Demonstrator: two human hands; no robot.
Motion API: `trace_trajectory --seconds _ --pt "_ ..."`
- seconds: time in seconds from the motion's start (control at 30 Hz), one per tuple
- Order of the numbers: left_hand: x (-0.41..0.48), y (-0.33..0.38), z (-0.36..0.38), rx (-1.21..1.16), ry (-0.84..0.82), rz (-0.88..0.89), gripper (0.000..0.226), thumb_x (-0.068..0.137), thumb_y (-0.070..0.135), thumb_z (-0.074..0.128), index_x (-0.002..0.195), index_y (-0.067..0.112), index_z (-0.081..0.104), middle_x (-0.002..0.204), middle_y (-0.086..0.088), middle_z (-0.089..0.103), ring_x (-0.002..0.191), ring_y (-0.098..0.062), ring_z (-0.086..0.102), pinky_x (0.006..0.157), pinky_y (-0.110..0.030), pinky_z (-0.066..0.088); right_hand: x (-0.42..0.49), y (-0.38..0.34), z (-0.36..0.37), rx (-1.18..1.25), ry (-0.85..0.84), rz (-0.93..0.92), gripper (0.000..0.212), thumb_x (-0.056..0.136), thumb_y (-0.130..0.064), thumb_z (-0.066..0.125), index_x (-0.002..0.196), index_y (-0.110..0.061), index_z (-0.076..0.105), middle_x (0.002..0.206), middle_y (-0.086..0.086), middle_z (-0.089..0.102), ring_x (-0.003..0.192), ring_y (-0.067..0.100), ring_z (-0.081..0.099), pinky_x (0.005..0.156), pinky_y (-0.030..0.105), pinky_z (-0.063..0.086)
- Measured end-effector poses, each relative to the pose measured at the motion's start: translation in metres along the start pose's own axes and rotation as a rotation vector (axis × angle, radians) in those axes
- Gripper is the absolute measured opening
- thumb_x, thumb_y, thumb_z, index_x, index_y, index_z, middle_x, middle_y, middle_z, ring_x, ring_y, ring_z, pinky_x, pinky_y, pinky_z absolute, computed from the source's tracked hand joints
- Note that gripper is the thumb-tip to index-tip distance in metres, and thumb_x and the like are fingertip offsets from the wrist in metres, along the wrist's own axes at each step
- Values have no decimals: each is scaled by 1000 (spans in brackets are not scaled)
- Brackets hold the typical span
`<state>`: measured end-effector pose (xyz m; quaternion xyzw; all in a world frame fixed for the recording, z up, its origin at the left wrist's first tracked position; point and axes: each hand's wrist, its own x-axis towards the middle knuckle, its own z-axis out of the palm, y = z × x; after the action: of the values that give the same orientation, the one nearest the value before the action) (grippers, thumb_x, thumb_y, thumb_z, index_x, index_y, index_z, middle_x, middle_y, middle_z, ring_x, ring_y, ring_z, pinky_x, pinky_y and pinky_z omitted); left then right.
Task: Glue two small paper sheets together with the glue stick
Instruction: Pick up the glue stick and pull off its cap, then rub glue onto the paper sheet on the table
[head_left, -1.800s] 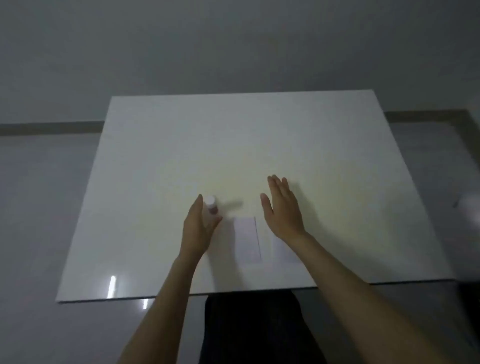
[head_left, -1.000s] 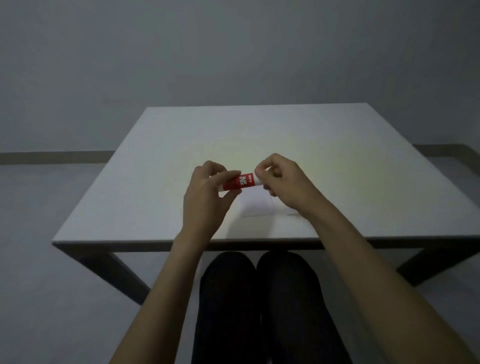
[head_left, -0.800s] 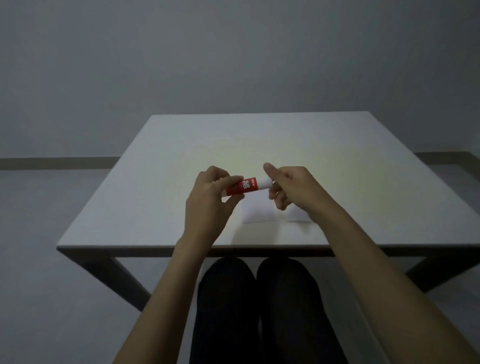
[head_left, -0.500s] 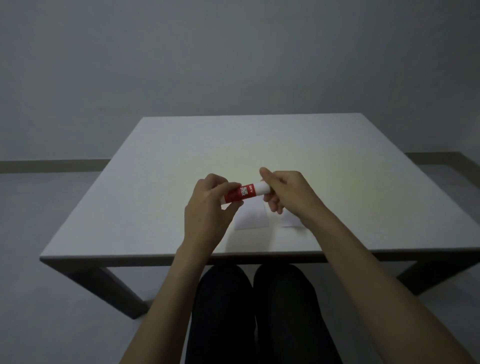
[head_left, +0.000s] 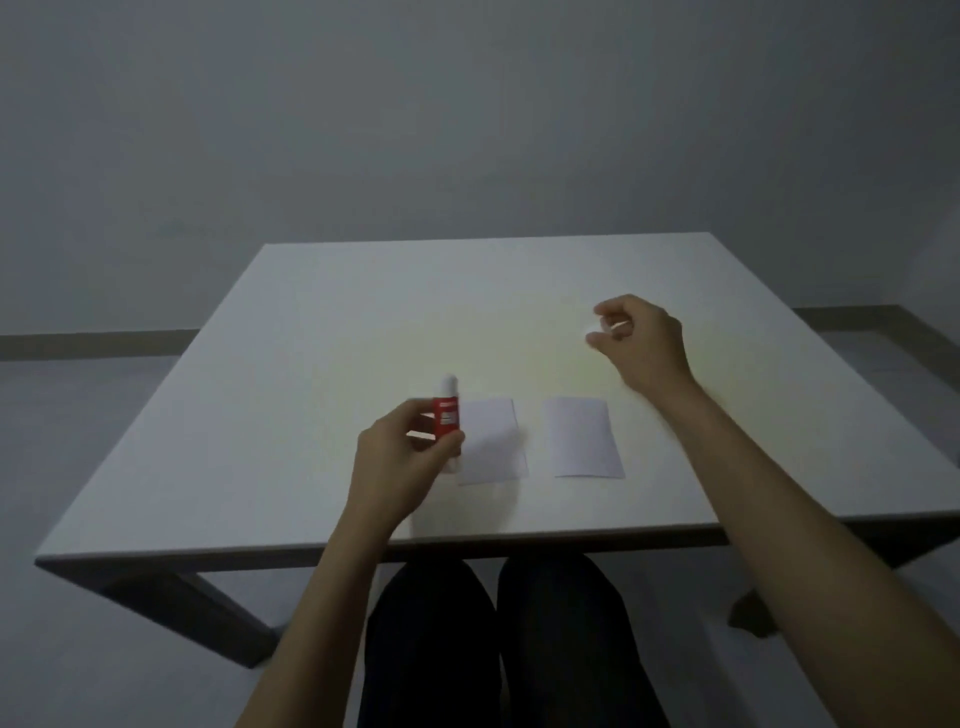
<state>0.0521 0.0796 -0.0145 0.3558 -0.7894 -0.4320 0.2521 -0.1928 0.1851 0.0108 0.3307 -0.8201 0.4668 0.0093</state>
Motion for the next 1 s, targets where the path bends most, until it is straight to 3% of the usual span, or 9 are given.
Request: trace_trajectory --seconds 0.13,0.3,0.43,0.57,0.63,0.7,0.77,0.9,1.0 --pt "-1 4 -2 -212 14 -63 23 63 28 64 86 33 62 91 1 73 85 -20 71 83 -47 57 8 47 8 -257 -93 48 39 79 -1 67 117 1 60 112 23 64 100 33 60 86 31 44" --pt "-1 7 -4 -381 69 -69 13 68 26 65 78 32 71 87 4 76 89 -17 71 90 -52 53 5 68 14 -280 -111 17 52 79 4 58 130 -2 50 106 23 63 101 36 57 88 37 45" --pt "-1 9 -2 -455 120 -45 10 76 25 73 83 32 73 88 13 76 86 -6 71 92 -45 54 1 71 13 -262 -164 57 57 80 1 57 135 -6 45 113 23 60 106 37 56 90 39 44" --pt "1 14 3 -558 173 -23 18 79 17 72 84 33 71 82 17 74 82 -4 71 85 -38 57 -15 43 8 -347 -100 -22 64 83 -20 66 140 -13 38 136 16 45 119 33 47 96 41 44" --pt "3 21 9 -683 201 -38 11 79 13 72 84 24 74 81 11 75 89 -11 71 85 -35 57 -37 11 12 -95 -108 -126 57 83 -24 68 134 -18 46 126 11 53 103 28 57 84 33 49" --pt "3 30 16 -826 222 -65 8 80 11 71 86 14 74 79 7 76 94 -17 71 83 -32 58 -66 -25 21 269 -335 -120 51 82 -26 68 129 -33 49 115 -4 57 85 17 64 69 18 52" --pt "3 38 22 -908 247 -71 14 80 12 71 93 8 72 79 5 77 91 -17 72 79 -26 58 -90 -48 33 517 -487 -83 42 85 -20 65 120 -39 52 108 -10 59 75 11 68 67 16 52" --pt "-2 45 23 -935 254 -42 20 79 18 71 96 5 71 80 2 77 86 -15 73 73 -21 57 -103 -65 42 728 -344 57 18 92 -14 56 106 -20 64 83 3 66 58 8 60 64 18 54" --pt "-5 44 22 -923 221 0 12 80 17 70 92 14 71 87 1 78 93 -15 72 80 -24 57 -103 -70 43 945 -397 338 27 96 -26 47 99 -6 65 66 5 58 44 9 48 47 17 45"
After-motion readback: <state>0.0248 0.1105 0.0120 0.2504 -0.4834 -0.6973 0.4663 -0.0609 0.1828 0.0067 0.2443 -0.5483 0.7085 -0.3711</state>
